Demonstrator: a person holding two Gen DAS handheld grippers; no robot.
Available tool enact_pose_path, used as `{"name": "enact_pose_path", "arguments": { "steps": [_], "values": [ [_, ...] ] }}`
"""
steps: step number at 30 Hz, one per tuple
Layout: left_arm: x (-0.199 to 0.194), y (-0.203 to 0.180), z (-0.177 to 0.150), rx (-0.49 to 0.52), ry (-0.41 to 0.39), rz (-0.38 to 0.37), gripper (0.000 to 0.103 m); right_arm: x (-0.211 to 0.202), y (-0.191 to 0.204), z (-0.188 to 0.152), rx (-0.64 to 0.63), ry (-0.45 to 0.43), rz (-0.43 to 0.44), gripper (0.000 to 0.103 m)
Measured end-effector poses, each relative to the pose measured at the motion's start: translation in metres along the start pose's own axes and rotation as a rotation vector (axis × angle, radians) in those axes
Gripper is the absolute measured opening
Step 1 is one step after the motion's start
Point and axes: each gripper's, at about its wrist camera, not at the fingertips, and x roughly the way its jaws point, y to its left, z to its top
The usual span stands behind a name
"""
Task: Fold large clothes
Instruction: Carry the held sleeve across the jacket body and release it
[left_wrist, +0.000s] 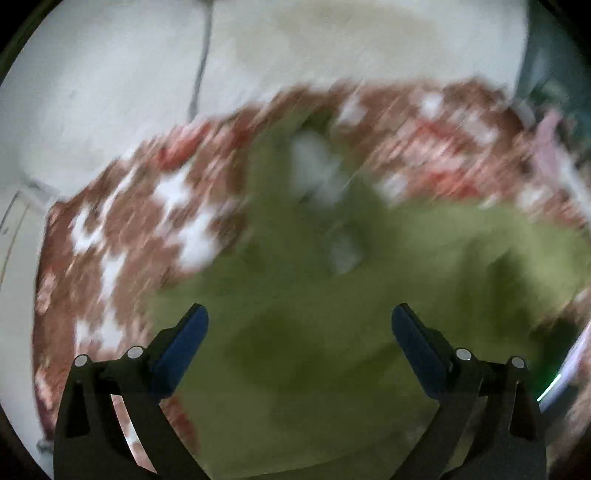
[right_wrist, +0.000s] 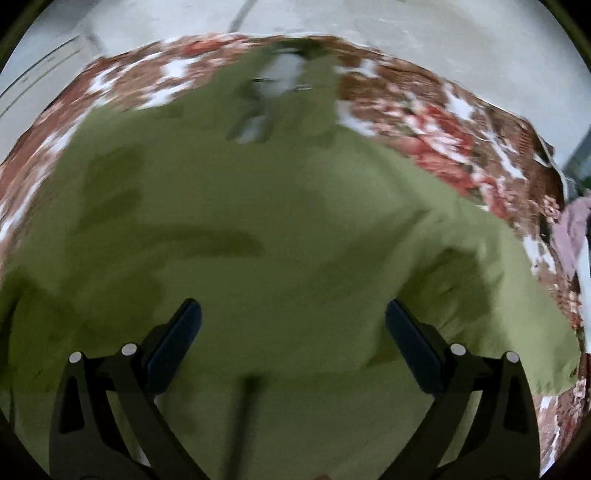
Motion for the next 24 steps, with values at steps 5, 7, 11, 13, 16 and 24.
{"name": "enact_pose_path", "arguments": {
  "steps": [5,7,11,13,16,24],
  "values": [
    [0.077,0.016,-0.084,0.035,0.150,0.018,0.097,0.048,-0.064,0.001,0.089,0.091,-0.108,0.098],
    [0.090,0.014,-0.105,0.069,0.179,0.036,0.097,0.060,-0.076,-0.006,0.101,0.132,-0.150,0.098],
    [0.110,0.022,-0.132,0.095,0.206,0.039,0.099,0.064,-0.106,-0.024,0.189,0.146,-0.119,0.098],
    [0.113,0.035,-0.136,0.059,0.209,0.023,0.099,0.062,-0.119,-0.029,0.197,0.149,-0.137,0.098],
    [0.110,0.045,-0.130,0.022,0.235,0.061,0.097,0.053,-0.151,-0.034,0.252,0.157,-0.114,0.098],
    [0.018,-0.026,-0.080,0.024,0.074,-0.046,0.098,-0.040,-0.235,-0.066,0.434,0.074,-0.027,0.098]
  ]
}}
